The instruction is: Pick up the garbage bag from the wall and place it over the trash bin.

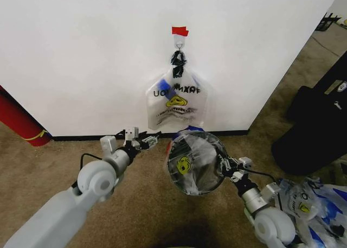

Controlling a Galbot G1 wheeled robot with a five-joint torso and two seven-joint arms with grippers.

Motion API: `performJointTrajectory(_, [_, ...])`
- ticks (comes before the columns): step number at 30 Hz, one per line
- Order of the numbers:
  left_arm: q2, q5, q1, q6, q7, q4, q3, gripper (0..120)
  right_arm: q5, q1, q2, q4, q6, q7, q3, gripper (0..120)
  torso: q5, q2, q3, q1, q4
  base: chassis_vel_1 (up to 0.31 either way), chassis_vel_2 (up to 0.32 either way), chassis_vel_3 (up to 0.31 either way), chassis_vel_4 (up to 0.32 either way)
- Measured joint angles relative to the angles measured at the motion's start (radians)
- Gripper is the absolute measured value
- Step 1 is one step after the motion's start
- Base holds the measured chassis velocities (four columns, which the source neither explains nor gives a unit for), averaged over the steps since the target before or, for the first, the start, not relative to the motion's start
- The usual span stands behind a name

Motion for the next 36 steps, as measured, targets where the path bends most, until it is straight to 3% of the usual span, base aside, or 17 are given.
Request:
performJointTrajectory(1, [0.0, 0.047, 0.004, -0.003, -0.002, -0.022, 0.003, 93, -0.027, -0.002, 0.024, 0.008, -0.015, 0.058, 0.0, 0, 0.0001, 0.0, 0.0, 0.0, -0.0002, 0.0, 0.0, 0.0, 0.0])
performJointTrajectory(7, [0.011, 0.078, 0.039, -0.001, -0.008, -0.136, 0.031, 71, -0.107, -0.007, 0.083, 0.02, -0.027, 0.156, -0.002, 0, 0.0003, 0.0, 0.0, 0.0, -0.0001, 0.0, 0.0, 0.0, 0.0])
performJointTrajectory(16, [-0.01, 0.108, 0.073, 0.006, -0.012, -0.152, 0.114, 39, -0.23, -0.015, 0.127, 0.037, 0.006, 0.217, -0.043, 0, 0.0001, 0.0, 0.0, 0.0, -0.0002, 0.0, 0.0, 0.0, 0.0])
performJointTrajectory(26, [-0.056, 0.059, 0.007, 0.044, -0.062, -0.153, 0.25, 1, -0.356, -0.018, 0.175, 0.043, 0.026, 0.249, -0.1, 0, 0.0002, 0.0, 0.0, 0.0, -0.0002, 0.0, 0.0, 0.0, 0.0])
performJointTrajectory(36, [-0.086, 0.048, -0.045, 0.088, -0.103, -0.091, 0.337, 0, -0.473, -0.033, 0.194, 0.04, 0.067, 0.247, -0.115, 0, 0.0001, 0.0, 0.0, 0.0, -0.0002, 0.0, 0.0, 0.0, 0.0])
